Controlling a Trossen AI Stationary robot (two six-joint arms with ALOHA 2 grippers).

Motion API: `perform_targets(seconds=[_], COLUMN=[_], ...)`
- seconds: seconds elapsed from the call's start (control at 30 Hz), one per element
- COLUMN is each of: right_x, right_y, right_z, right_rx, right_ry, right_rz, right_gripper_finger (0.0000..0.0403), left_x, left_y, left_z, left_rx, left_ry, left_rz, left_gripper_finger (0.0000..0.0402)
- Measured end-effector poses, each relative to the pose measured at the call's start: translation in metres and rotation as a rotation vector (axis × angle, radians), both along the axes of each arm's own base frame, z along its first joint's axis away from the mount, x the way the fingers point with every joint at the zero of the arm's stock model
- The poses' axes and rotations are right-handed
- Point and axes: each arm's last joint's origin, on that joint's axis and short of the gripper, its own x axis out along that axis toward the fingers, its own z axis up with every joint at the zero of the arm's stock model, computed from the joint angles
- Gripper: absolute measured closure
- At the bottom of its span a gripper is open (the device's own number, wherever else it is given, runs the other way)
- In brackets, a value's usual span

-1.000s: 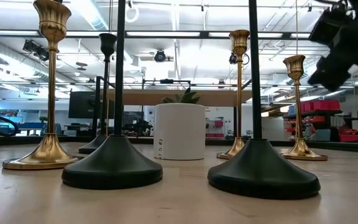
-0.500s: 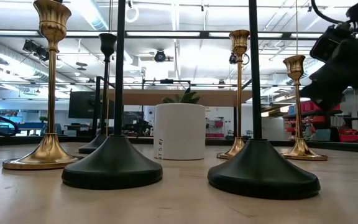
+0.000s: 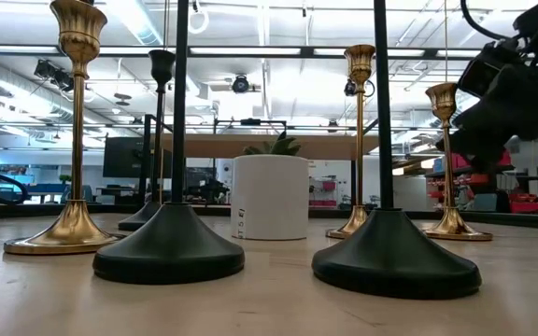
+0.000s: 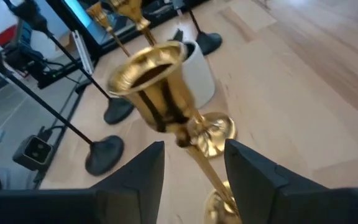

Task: Pick & Place candle stick holders
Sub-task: Put the right golden candle holder on the shelf

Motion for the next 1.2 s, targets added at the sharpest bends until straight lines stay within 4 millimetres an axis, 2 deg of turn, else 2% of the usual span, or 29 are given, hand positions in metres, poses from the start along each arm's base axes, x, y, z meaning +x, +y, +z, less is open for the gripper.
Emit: perform_targets(seconds=[0.53,0.7,0.9,1.07,1.2], right_x=[0.011,0.013,0.013,0.015,0.024], right_y=[0.010,0.010,0.010,0.011,0.012], right_z=[-0.008,-0.011,-0.010,-0.008,0.003], right_rx=[-0.074,-0.090,-0.105,-0.115,-0.155], right_ry=[-0.027,-0.013,-0.020,-0.026,-0.006], right_rz=[-0.053,-0.071,-0.065,-0.073,-0.067], right_gripper_finger=[0.0242,0.0289,0.0388,0.0390,0.0396], left_x=[0.000,0.000,0.000,0.000,0.000], left_y=[0.000,0.000,0.000,0.000,0.000], left_z=[0.000,0.000,0.000,0.000,0.000], left_rx=[0.000,0.001,0.001,0.001,0.001], left_ry=[0.000,0.000,0.000,0.000,0.000], left_rz=[0.000,0.000,0.000,0.000,0.000], left_gripper_finger=[0.0367,0.0367,0.0367,0.0367,0.0367])
